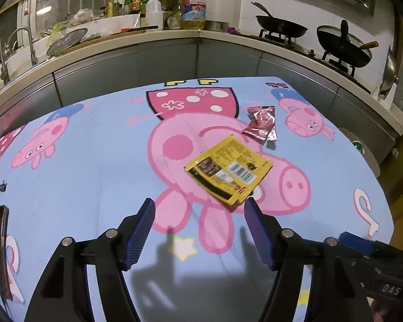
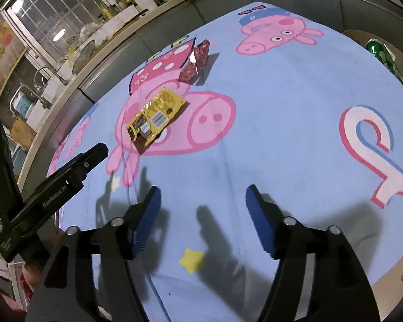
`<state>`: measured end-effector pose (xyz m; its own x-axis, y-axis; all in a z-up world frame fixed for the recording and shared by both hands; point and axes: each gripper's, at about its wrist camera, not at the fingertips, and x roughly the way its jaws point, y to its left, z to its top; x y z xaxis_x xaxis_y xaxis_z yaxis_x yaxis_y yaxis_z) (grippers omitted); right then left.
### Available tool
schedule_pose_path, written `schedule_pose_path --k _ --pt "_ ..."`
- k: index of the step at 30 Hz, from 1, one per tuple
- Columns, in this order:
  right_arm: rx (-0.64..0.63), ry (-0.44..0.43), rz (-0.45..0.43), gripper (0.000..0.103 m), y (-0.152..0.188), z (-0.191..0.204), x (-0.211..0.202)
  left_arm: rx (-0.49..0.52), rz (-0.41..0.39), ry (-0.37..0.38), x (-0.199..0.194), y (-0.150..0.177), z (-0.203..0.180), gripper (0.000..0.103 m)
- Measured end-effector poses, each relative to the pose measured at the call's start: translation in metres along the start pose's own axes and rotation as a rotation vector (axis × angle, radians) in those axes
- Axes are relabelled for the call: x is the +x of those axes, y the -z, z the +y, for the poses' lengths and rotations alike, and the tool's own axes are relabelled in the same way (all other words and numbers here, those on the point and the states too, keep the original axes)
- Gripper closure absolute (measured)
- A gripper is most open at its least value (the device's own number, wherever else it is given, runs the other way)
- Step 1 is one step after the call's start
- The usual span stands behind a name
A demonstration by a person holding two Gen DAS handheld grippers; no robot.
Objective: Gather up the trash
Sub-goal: 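Move both open tools back over the table toward the yellow and pink wrappers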
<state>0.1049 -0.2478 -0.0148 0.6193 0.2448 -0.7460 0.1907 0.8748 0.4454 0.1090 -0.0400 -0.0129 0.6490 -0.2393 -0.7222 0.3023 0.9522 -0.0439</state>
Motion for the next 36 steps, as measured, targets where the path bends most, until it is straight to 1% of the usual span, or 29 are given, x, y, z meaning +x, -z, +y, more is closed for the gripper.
schedule_pose_path --k 1,5,7,8,10,11,13,15,19,22,24,29,32,35,36 --pt "-0.001 0.009 0.006 0.030 0.002 0.002 0.000 0.000 0.002 -0.003 0.000 0.001 0.001 0.034" --pt "0.013 0.034 0.038 0.022 0.009 0.003 0.004 -0.006 0.008 -0.005 0.000 0.006 0.008 0.034" --pt "0.029 0.050 0.052 0.015 0.011 0.003 0.006 -0.009 0.003 -0.008 -0.001 0.008 0.011 0.033" --pt "0.045 0.051 0.058 0.014 0.012 0.001 0.007 -0.008 0.001 -0.011 -0.001 0.008 0.012 0.031" --pt "0.070 0.044 0.073 0.009 0.014 -0.002 0.011 -0.012 0.001 -0.018 0.000 0.009 0.015 0.029" --pt "0.068 0.040 0.056 0.007 0.016 -0.002 0.011 -0.020 0.003 -0.020 0.001 0.009 0.017 0.029" --pt "0.042 0.049 0.034 0.006 0.021 0.002 0.010 -0.032 0.006 -0.029 0.002 0.011 0.021 0.024" --pt "-0.002 0.071 0.017 0.006 0.026 0.007 0.011 -0.041 0.010 -0.044 0.005 0.013 0.026 0.017" --pt "-0.077 0.095 0.003 0.005 0.031 0.012 0.014 -0.052 0.017 -0.072 0.012 0.017 0.036 0.016" --pt "-0.088 0.076 -0.007 0.005 0.033 0.009 0.012 -0.081 0.032 -0.076 0.018 0.020 0.048 0.014" --pt "-0.083 0.058 -0.012 0.005 0.033 0.006 0.010 -0.083 0.041 -0.085 0.023 0.021 0.053 0.013" --pt "-0.092 0.062 -0.028 0.005 0.040 0.008 0.008 -0.068 0.084 -0.091 0.034 0.026 0.061 0.013" --pt "-0.094 0.053 -0.032 0.005 0.042 0.007 0.007 -0.048 0.078 -0.102 0.033 0.031 0.060 0.010" --pt "-0.096 0.050 -0.029 0.005 0.040 0.007 0.007 -0.025 0.078 -0.107 0.032 0.037 0.058 0.004" --pt "-0.101 0.050 -0.028 0.005 0.040 0.007 0.007 -0.014 0.077 -0.115 0.031 0.039 0.057 0.004"
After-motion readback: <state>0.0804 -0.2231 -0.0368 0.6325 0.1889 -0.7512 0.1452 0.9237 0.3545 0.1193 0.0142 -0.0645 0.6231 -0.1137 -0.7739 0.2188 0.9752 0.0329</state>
